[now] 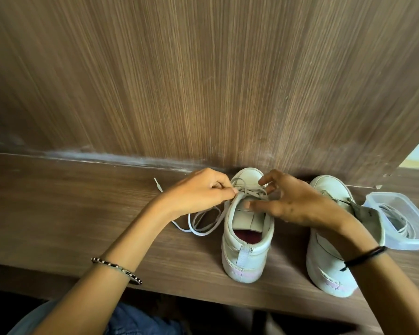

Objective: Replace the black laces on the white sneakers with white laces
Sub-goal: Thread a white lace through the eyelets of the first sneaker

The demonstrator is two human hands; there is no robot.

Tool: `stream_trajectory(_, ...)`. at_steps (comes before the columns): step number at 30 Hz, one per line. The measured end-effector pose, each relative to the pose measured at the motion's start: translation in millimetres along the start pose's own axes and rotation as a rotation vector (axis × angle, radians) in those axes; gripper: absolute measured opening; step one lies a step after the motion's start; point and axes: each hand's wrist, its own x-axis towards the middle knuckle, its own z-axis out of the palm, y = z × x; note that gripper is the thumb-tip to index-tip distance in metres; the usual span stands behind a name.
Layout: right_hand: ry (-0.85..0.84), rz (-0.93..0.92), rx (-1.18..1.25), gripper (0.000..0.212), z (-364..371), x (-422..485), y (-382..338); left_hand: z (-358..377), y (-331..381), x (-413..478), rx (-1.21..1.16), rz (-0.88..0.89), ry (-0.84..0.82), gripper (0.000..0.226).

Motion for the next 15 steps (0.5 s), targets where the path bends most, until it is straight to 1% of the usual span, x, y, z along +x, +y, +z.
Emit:
stream_trajectory(3,-0.065,0.008,0.093,0.065,-3.2,-1.4,-0.4,-3.0,-3.5,-0.5,-0.029,-0.017,-0.028,0.029)
stream_trajectory(6,-0.104,0.017,0.214,0.056,-6.9,-6.4,-1.9,-3.0,-3.9,-0.3,-0.052,-0.025,-0.054,0.025)
stream_trajectory(8,-0.074,0.006,0.278,0.043,-8.9,-7.8,-1.2,-2.2,-2.5,-0.5,-0.088,-0.046,-0.086,0.024)
stream_trajectory(10,-0.001,-0.006,0.324,0.030,-9.4,-5.0,0.8,-1.4,-1.2,-0.3,-0.095,-0.066,-0.100,0.022)
stream_trajectory(13,0.056,0.022,0.322,0.029,-7.3,-0.3,2.4,0.4,-0.7,2.1,-0.113,-0.068,-0.078,0.019)
stream_trajectory(15,0.068,0.034,0.300,0.030,-4.1,1.1,3.7,3.5,-1.5,3.8,-0.076,-0.085,-0.056,0.026)
